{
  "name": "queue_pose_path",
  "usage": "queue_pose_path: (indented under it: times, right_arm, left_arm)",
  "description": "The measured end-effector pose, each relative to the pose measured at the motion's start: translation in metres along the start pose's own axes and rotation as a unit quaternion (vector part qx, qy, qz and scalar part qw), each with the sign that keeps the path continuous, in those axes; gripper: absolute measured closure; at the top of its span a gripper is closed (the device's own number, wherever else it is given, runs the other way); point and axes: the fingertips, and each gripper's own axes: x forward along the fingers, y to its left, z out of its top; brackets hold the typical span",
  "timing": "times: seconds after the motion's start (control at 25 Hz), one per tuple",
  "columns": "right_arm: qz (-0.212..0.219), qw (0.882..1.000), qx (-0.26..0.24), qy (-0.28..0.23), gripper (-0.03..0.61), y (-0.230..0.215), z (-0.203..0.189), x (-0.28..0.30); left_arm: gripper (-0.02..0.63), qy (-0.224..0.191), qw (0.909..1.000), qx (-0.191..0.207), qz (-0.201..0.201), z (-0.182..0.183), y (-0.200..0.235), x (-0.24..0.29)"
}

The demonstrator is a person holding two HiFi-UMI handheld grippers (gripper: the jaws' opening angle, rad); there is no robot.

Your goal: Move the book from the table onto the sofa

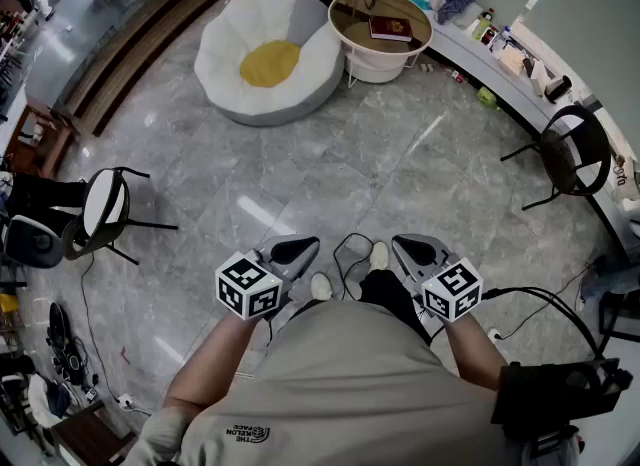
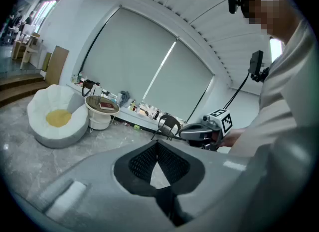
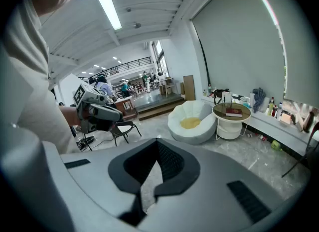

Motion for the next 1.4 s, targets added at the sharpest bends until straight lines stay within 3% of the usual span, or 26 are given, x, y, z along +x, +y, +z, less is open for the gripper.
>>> queue_pose_path:
  times: [0.4, 1.0, 1.4]
  right_arm:
    - [-0.006, 1.000, 0.019, -0.012, 0.566, -0.058, 0.021, 0.012]
    - [0.013, 0.999, 0.033, -0.039, 0.561, -0.257, 0.081, 0.041]
    - [-0.027, 0.997, 0.060, -0.040, 0.476, -0.331, 0.112, 0.105]
  left_arm:
    - [0.606, -0.003, 1.0000, 0.000, 0.004, 0.037, 0.022, 0.045]
    - [0.604, 0.003, 0.9992, 0.010, 0.038, 0.157, 0.080, 0.202]
    - [0.549, 0.006, 0.9999, 0.003, 0.011, 0.204, 0.165, 0.263]
